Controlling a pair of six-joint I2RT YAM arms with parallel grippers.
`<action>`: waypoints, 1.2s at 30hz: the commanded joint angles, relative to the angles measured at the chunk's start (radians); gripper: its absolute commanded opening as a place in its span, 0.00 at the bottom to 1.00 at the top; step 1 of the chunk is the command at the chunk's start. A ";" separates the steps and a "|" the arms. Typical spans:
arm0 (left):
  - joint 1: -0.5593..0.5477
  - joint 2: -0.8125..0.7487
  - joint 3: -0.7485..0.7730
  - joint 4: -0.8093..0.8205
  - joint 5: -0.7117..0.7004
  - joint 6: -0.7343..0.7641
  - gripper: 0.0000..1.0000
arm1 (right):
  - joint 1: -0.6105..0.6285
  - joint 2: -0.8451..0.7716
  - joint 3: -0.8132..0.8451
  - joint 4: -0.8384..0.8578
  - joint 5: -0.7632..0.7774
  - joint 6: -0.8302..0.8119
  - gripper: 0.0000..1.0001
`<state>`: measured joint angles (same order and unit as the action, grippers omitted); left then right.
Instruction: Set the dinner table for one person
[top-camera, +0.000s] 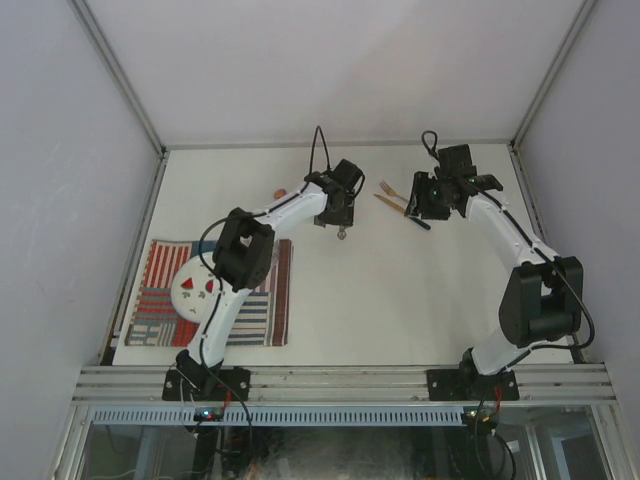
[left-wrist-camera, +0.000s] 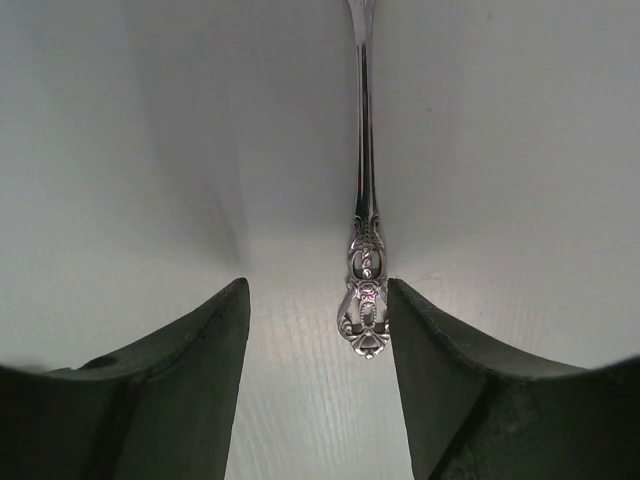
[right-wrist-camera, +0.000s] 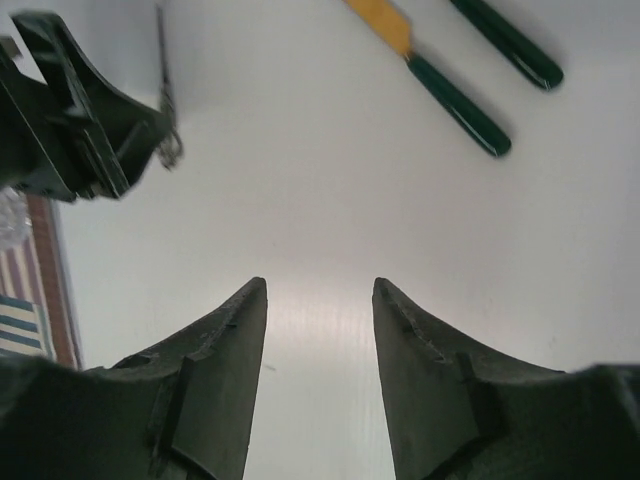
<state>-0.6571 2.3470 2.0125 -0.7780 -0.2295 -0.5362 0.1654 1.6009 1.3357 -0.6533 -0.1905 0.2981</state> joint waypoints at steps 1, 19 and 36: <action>-0.021 0.006 0.079 0.007 -0.065 -0.021 0.61 | -0.009 -0.096 -0.042 -0.059 0.057 -0.050 0.46; -0.008 0.143 0.225 0.091 -0.028 -0.036 0.64 | -0.027 -0.138 -0.060 -0.114 0.088 -0.076 0.44; -0.001 0.160 0.256 0.046 -0.075 -0.028 0.29 | -0.029 -0.066 -0.027 -0.124 0.031 -0.065 0.39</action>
<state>-0.6643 2.5023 2.2032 -0.7238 -0.2878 -0.5655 0.1390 1.5360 1.2636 -0.7837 -0.1394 0.2382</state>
